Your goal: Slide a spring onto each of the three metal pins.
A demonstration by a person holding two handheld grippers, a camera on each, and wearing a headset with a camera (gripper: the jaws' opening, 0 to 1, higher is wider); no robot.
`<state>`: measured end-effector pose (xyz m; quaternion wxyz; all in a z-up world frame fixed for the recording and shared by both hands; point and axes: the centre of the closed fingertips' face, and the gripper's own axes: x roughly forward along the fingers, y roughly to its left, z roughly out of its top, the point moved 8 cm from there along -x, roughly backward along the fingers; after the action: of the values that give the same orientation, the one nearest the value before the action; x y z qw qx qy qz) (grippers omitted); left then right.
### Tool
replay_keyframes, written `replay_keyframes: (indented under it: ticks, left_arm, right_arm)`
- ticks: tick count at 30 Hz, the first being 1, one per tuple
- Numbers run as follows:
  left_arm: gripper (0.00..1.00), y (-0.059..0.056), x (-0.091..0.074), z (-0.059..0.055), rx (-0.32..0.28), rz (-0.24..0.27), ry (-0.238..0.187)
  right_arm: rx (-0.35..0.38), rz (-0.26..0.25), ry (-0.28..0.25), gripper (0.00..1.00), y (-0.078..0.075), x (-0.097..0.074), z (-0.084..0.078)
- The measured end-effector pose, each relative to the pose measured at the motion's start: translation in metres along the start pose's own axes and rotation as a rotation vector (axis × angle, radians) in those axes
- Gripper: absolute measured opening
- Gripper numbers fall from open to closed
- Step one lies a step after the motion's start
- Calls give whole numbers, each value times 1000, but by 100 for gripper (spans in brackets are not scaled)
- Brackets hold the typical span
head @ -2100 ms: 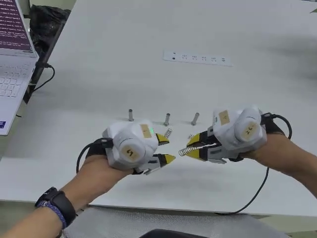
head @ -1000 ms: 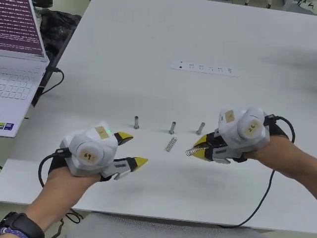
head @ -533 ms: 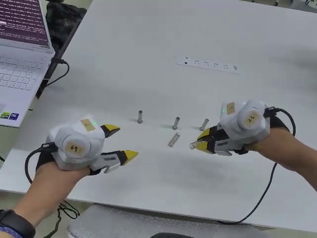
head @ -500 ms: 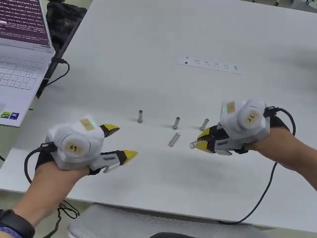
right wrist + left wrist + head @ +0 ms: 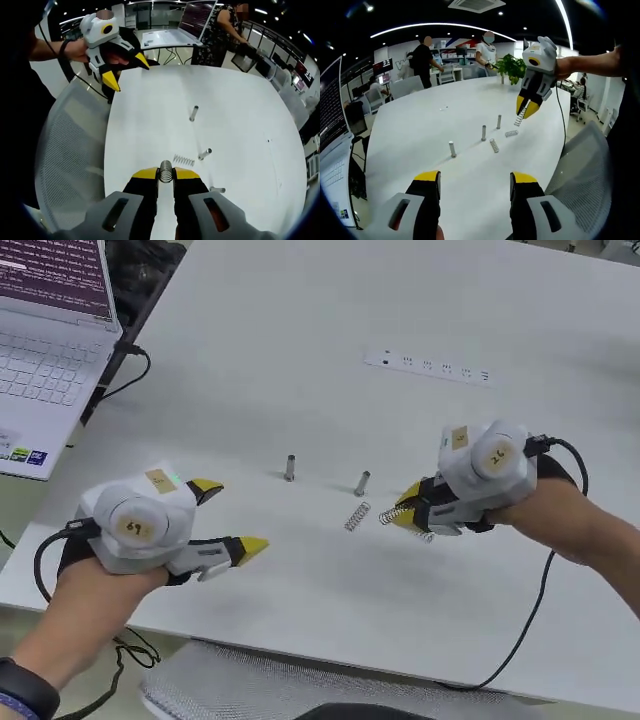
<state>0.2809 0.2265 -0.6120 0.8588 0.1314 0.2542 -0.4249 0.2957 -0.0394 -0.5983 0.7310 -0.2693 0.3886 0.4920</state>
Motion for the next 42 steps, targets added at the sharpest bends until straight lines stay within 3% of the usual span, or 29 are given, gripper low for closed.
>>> replay_keyframes:
  ticks: [20, 36, 42]
  left_arm:
    - [59, 6, -11, -16, -33, 17, 16]
    - [59, 13, -12, -20, -47, 23, 20]
    - [59, 10, -14, -19, -51, 23, 22]
  right_arm:
    - [-55, 29, 25, 9, -24, 25, 37]
    - [-78, 43, 40, 9, -49, 55, 62]
    - [-103, 54, 46, 9, -55, 66, 73]
